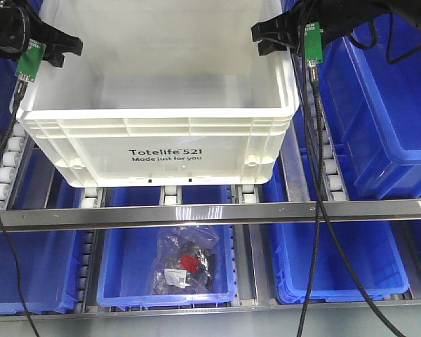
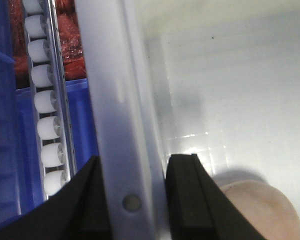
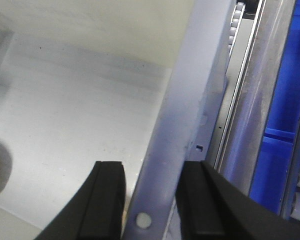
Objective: Place moving items into box and shelve
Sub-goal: 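Push the crate forward over the shelf rollers with both grippers, then lower the crate onto the roller track with both grippers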
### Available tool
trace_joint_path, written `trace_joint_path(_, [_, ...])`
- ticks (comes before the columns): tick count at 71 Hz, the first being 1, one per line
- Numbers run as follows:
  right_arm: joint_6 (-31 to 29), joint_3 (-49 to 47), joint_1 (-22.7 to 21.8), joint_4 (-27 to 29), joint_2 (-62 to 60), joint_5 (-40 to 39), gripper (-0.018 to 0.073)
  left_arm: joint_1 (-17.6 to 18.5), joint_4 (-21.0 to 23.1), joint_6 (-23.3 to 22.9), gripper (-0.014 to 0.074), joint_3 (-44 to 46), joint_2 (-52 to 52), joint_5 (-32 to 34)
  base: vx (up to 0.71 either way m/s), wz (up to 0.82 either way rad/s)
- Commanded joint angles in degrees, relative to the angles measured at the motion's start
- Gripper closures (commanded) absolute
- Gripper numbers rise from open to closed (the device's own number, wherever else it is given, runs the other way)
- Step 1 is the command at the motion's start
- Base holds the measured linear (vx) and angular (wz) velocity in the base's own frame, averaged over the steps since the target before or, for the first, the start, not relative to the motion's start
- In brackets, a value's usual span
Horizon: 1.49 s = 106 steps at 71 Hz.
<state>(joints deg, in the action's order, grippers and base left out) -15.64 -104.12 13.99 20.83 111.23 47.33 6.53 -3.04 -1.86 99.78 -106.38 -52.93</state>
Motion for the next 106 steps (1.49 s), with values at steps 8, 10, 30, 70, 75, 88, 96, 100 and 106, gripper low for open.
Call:
trace_joint_path(8, [-4.34, -2.65, 2.36, 10.85, -4.18, -2.83, 0.0469, 2.34, 6.8, 1.07, 0.0561, 1.76, 1.97, 6.69, 0.0, 0.0])
trace_joint_path(10, [-4.52, -2.65, 2.36, 10.79, -4.18, -2.83, 0.0446, 2.34, 6.8, 1.07, 0.0545, 1.76, 1.97, 6.76, 0.0, 0.0])
trace_joint_path(30, [-5.77, -2.65, 2.36, 10.72, -4.18, -3.65, 0.0083, 2.34, 6.43, 1.19, 0.0277, 1.76, 1.97, 6.87, 0.0, 0.0])
trace_joint_path(70, [-5.77, -2.91, 2.29, 7.02, -4.65, -7.04, -0.0071, 2.34, -4.47, -6.47, 0.0047, 1.94, 2.34, 6.59, 0.0, 0.0])
trace_joint_path(75, [-5.77, -2.91, 2.29, 7.02, -4.94, -7.37, -0.006, 2.34, -5.62, -6.47, 0.0047, 1.94, 2.64, 6.44, 0.0, 0.0])
trace_joint_path(88, [-5.77, -2.91, 2.29, 6.44, -5.22, -7.51, -0.0034, 2.34, -8.74, -6.36, 0.0047, 1.94, 3.0, 5.98, 0.0, 0.0])
trace_joint_path(96, [-5.77, -2.91, 2.29, 6.44, -5.22, -7.51, -0.0029, 2.34, -8.59, -4.4, 0.0052, 1.94, 3.0, 5.93, 0.0, 0.0])
trace_joint_path(100, [-5.77, -2.91, 2.29, 6.44, -5.22, -7.51, -0.0029, 2.34, -8.59, -2.29, 0.0063, 1.94, 3.0, 5.6, 0.0, 0.0])
trace_joint_path(106, [-5.77, -2.91, 2.29, 6.44, -5.22, -7.51, -0.0029, 2.34, -8.12, -2.2, 0.008, 1.94, 3.0, 5.36, 0.0, 0.0])
